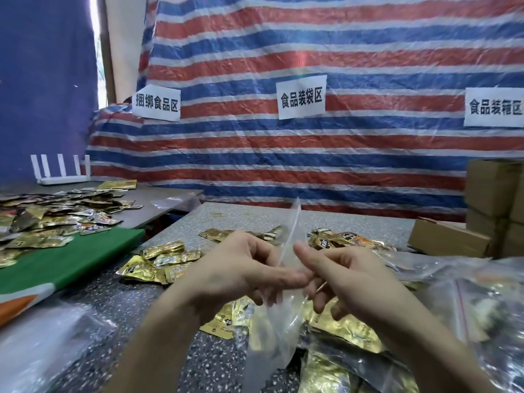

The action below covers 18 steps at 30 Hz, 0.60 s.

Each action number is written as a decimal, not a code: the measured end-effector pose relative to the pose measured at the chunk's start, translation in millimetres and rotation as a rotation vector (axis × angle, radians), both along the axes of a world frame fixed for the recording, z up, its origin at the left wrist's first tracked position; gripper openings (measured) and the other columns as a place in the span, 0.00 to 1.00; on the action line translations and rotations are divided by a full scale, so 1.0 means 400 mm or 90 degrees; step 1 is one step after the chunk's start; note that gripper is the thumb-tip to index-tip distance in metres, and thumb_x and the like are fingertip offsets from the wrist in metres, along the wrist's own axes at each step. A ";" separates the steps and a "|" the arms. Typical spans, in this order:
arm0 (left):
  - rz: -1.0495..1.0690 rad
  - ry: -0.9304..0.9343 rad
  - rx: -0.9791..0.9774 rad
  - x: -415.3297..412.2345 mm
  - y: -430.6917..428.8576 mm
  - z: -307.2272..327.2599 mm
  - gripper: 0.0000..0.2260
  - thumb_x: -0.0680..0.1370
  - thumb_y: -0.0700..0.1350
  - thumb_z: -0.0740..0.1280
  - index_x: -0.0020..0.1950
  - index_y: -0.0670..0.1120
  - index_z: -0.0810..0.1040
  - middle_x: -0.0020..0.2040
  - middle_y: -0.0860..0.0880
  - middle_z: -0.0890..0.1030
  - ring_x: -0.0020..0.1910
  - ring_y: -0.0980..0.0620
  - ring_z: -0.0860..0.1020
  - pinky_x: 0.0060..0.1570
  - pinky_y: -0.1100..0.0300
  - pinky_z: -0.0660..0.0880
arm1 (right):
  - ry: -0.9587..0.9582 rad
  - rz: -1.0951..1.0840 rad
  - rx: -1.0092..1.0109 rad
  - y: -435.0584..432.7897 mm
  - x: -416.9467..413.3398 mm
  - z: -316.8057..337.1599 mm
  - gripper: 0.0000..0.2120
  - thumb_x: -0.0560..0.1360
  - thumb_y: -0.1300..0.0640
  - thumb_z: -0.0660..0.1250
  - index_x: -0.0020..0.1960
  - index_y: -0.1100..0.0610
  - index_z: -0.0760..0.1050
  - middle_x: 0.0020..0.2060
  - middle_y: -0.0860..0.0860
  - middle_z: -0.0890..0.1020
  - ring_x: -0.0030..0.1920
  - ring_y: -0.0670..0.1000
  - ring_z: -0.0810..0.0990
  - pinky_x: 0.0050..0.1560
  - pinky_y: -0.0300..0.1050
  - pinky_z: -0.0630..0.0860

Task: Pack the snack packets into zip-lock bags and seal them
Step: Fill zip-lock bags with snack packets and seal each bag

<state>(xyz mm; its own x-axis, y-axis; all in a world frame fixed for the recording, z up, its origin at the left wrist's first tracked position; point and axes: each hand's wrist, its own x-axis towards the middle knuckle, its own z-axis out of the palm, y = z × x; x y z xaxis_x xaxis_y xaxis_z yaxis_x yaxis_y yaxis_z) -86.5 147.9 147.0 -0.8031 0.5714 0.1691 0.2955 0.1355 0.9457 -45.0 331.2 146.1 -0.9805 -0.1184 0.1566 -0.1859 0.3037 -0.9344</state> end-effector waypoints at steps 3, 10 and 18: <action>-0.007 -0.010 -0.013 -0.005 0.004 -0.005 0.18 0.66 0.50 0.80 0.41 0.36 0.83 0.32 0.47 0.81 0.29 0.54 0.75 0.30 0.65 0.70 | -0.010 0.014 -0.006 0.002 0.001 -0.001 0.21 0.73 0.44 0.71 0.40 0.64 0.82 0.29 0.51 0.81 0.28 0.47 0.76 0.25 0.36 0.67; 0.268 0.001 0.027 -0.022 -0.063 0.014 0.12 0.68 0.46 0.77 0.28 0.44 0.80 0.28 0.47 0.78 0.24 0.56 0.72 0.24 0.67 0.68 | -0.046 0.045 0.033 0.066 0.002 0.016 0.15 0.74 0.59 0.72 0.28 0.55 0.78 0.27 0.54 0.78 0.26 0.48 0.72 0.28 0.38 0.65; 0.251 0.045 -0.053 -0.035 -0.070 -0.012 0.11 0.71 0.33 0.76 0.35 0.40 0.74 0.31 0.46 0.82 0.30 0.50 0.82 0.28 0.62 0.75 | 0.070 0.069 0.119 0.056 0.003 0.007 0.22 0.64 0.33 0.74 0.41 0.51 0.80 0.37 0.48 0.82 0.36 0.46 0.78 0.38 0.43 0.73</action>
<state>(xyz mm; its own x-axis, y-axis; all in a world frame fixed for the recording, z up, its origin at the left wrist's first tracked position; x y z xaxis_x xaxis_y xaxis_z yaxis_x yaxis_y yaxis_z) -100.7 119.8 142.2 -0.9515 0.2356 0.1977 0.2691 0.3261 0.9062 -43.8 353.6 149.1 -0.9386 -0.2593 0.2278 -0.3250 0.4416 -0.8363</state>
